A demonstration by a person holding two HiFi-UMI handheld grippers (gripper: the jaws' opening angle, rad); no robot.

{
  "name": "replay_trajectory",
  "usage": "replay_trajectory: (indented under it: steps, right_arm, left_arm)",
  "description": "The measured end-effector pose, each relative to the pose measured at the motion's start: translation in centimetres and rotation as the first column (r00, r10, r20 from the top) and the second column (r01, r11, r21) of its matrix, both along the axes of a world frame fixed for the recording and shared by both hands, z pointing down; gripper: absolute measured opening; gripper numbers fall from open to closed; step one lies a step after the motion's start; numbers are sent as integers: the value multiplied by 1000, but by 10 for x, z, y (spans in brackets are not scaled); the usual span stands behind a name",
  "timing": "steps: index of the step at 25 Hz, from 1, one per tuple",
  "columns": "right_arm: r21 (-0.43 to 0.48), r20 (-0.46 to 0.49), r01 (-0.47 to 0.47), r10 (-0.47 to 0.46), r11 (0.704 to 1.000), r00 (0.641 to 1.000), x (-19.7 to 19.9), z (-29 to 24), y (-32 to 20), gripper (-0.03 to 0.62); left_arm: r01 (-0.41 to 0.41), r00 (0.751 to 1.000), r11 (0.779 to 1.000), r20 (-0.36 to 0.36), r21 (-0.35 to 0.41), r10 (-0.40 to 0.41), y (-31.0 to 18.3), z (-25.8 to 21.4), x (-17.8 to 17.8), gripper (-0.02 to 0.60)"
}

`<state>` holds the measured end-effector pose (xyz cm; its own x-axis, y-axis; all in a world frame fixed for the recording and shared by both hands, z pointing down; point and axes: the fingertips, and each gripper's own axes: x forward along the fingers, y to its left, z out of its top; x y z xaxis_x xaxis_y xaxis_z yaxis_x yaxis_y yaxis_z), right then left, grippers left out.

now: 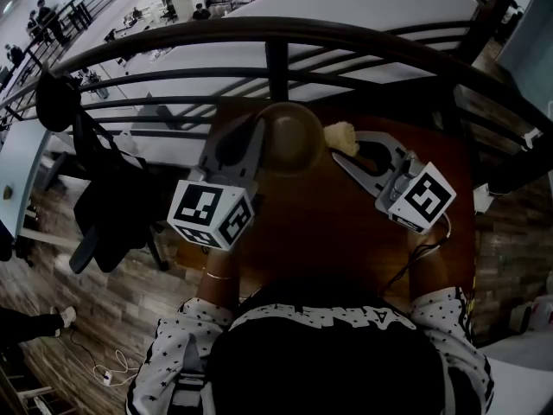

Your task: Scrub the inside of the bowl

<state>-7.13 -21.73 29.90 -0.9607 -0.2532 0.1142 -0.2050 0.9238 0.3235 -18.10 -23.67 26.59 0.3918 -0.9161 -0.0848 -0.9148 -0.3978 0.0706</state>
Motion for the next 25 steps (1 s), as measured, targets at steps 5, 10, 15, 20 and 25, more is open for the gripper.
replay_trajectory:
  steps: [5, 10, 15, 20, 25]
  right_arm:
    - [-6, 11, -14, 14, 1000, 1000, -1, 3, 2, 60]
    - [-18, 33, -22, 23, 1000, 999, -2, 5, 6, 60]
    - [-24, 47, -38, 39, 999, 998, -2, 7, 7, 61]
    - [-18, 63, -46, 47, 999, 997, -6, 11, 12, 60]
    - [-35, 87, -55, 58, 998, 995, -7, 14, 15, 60]
  left_arm:
    - [8, 1000, 1000, -4, -2, -8, 0, 1, -2, 23]
    - [17, 1000, 1000, -18, 2, -17, -1, 0, -4, 23]
    - [21, 999, 1000, -26, 1, -21, -2, 0, -5, 23]
    - [32, 999, 999, -43, 5, -31, -3, -1, -9, 23]
    - [32, 998, 999, -58, 0, -32, -2, 0, -10, 23]
